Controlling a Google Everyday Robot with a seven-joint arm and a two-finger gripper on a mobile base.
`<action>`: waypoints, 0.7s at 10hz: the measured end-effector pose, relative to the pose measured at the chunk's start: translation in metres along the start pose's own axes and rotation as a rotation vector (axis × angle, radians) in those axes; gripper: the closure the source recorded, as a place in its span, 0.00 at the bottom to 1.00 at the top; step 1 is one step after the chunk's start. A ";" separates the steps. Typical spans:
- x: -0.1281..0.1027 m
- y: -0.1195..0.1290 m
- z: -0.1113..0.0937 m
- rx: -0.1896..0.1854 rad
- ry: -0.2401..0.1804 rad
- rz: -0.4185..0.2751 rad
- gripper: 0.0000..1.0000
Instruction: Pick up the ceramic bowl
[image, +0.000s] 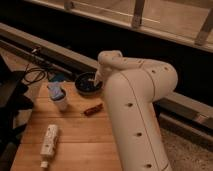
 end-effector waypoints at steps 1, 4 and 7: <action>0.000 -0.003 0.002 0.003 -0.004 0.001 0.27; -0.001 -0.006 0.008 -0.004 -0.006 0.008 0.20; 0.002 -0.010 0.026 -0.032 0.047 0.016 0.20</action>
